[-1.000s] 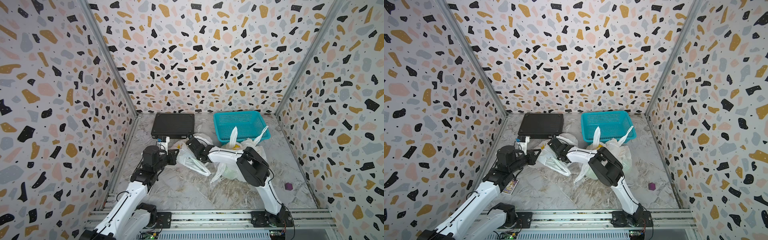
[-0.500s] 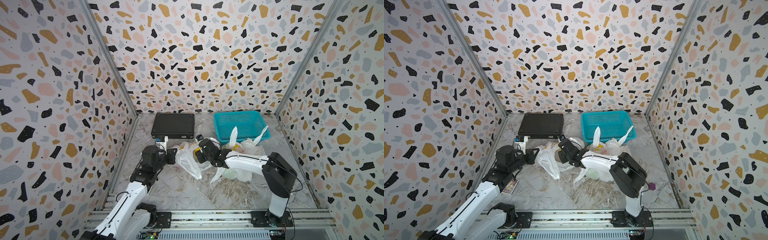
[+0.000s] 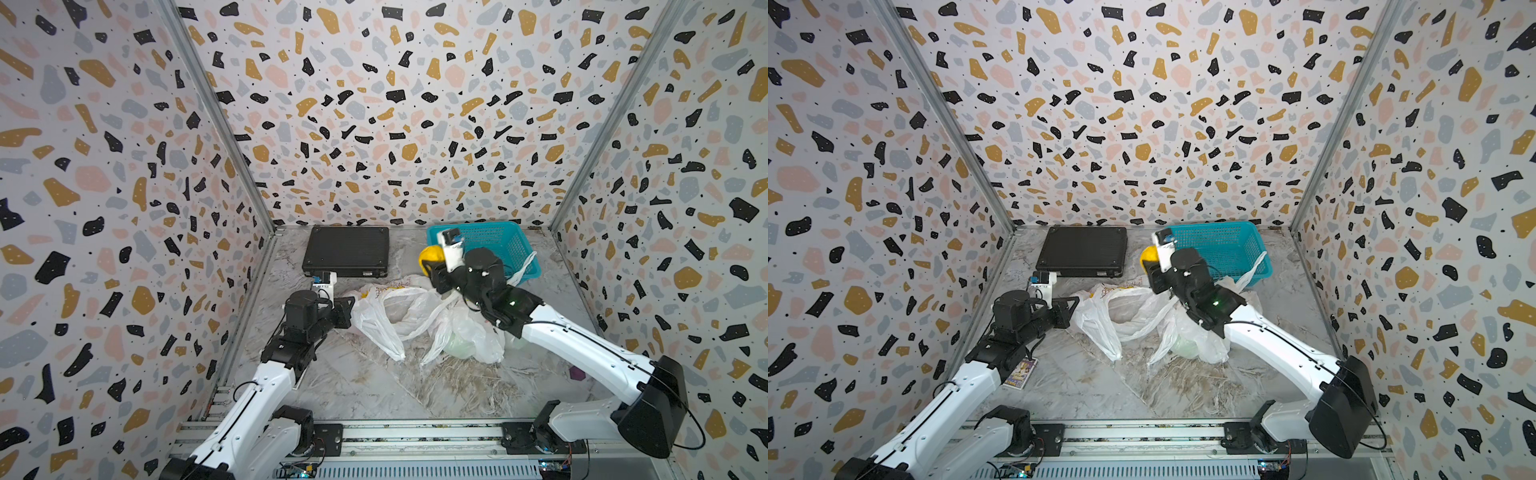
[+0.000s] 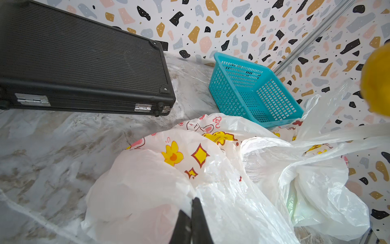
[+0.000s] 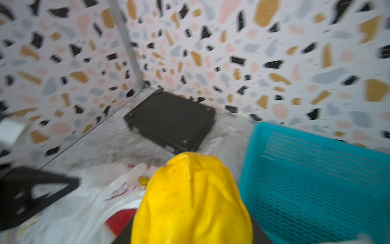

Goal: Untie the knot of a plastic bag & take out the apple
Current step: Place the apple in the basket, then pick up the apple from the plastic bag.

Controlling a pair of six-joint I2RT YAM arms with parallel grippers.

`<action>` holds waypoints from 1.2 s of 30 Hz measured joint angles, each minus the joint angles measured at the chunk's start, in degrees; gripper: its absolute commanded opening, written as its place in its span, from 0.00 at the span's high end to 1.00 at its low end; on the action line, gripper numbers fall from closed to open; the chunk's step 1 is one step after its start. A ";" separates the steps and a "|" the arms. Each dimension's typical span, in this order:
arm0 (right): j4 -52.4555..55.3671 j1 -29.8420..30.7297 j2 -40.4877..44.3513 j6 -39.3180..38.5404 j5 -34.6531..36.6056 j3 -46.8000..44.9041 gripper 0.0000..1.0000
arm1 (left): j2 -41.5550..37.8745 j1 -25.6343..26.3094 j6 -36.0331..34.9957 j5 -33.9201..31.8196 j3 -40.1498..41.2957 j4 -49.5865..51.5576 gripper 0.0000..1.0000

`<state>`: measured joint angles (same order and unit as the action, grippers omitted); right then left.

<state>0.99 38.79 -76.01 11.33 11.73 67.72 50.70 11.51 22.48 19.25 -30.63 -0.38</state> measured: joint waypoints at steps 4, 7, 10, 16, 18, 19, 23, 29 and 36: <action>1.75 -10.88 -3.45 1.90 2.40 4.11 0.89 | -0.22 0.00 0.00 -0.02 0.00 0.02 1.00; 2.97 -18.36 -10.08 4.39 1.31 7.06 0.85 | -0.22 -0.09 0.00 0.00 0.00 0.07 1.00; 4.44 -23.93 -19.26 6.34 -1.03 10.03 0.83 | -0.22 -0.15 0.00 0.00 0.00 0.07 1.00; 12.59 -29.83 -37.81 7.19 -5.40 19.37 0.24 | -0.22 -0.15 0.09 0.24 0.00 0.07 1.00; 16.04 -30.12 -40.30 6.82 -6.03 21.59 0.01 | -0.22 -0.15 0.24 0.31 0.00 0.07 1.00; 17.84 -30.10 -40.61 6.12 -6.32 22.60 0.00 | -0.22 -0.15 0.31 0.35 0.00 0.07 1.00; 22.43 -29.86 -37.59 3.91 -6.84 25.79 0.00 | -0.22 -0.15 1.07 0.74 -0.04 0.07 1.00; 21.40 -29.09 -14.38 2.56 -13.94 14.14 0.27 | -0.22 -0.15 2.75 1.60 -1.07 0.72 1.00; 12.04 -9.03 19.76 2.82 -29.33 -10.40 0.56 | -0.02 -0.15 4.61 2.93 -4.90 1.57 1.00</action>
<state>13.04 29.76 -56.25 14.15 -17.61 57.32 50.68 11.35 27.09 22.17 -35.53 1.19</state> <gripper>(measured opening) 0.478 0.047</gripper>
